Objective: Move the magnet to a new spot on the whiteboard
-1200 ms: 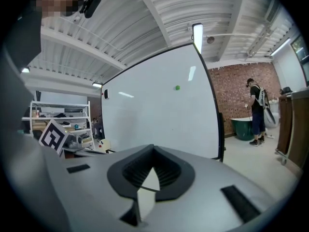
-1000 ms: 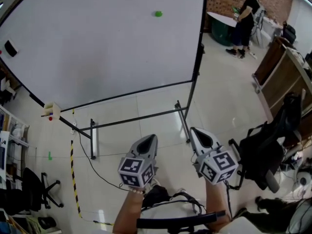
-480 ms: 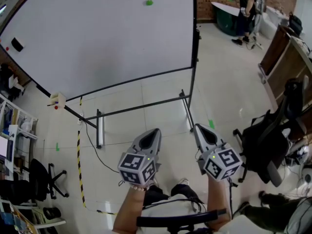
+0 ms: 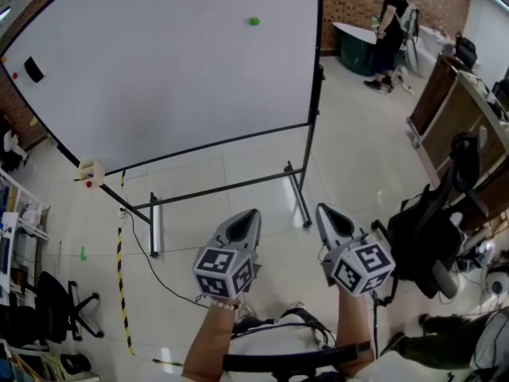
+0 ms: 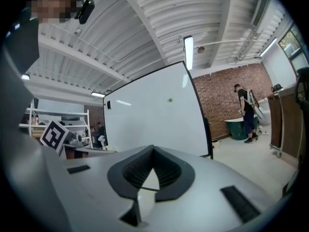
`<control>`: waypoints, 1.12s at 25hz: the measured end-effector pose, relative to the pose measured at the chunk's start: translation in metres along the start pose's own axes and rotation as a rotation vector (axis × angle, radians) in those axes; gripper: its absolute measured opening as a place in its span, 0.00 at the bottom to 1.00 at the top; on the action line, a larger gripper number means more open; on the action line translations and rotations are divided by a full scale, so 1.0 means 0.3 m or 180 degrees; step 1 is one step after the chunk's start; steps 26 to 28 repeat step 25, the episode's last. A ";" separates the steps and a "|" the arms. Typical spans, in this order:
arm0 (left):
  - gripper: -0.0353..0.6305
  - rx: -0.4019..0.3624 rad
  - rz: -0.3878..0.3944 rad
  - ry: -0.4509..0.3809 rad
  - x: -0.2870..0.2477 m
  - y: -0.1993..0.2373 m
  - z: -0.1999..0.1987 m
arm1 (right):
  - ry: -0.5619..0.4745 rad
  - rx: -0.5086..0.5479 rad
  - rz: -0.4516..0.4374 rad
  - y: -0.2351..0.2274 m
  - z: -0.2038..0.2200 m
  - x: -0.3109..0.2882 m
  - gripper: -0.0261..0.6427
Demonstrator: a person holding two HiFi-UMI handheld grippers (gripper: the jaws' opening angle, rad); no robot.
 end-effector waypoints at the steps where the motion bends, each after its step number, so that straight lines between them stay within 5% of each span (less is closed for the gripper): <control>1: 0.06 0.0007 0.0018 -0.0016 0.014 0.012 -0.003 | 0.0006 0.0044 0.0020 0.022 -0.003 -0.004 0.06; 28: 0.06 0.0028 0.0150 -0.0098 0.158 0.124 -0.037 | 0.0047 0.0290 0.0122 0.236 -0.013 -0.044 0.06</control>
Point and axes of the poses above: the fingertips, and each gripper's own axes: x backward along the fingers, y to its left, z out of its underside, the point moved 4 cm from there along x, backward along the fingers, and after that the axes turned 6 degrees about z, right-handed, at the moved point
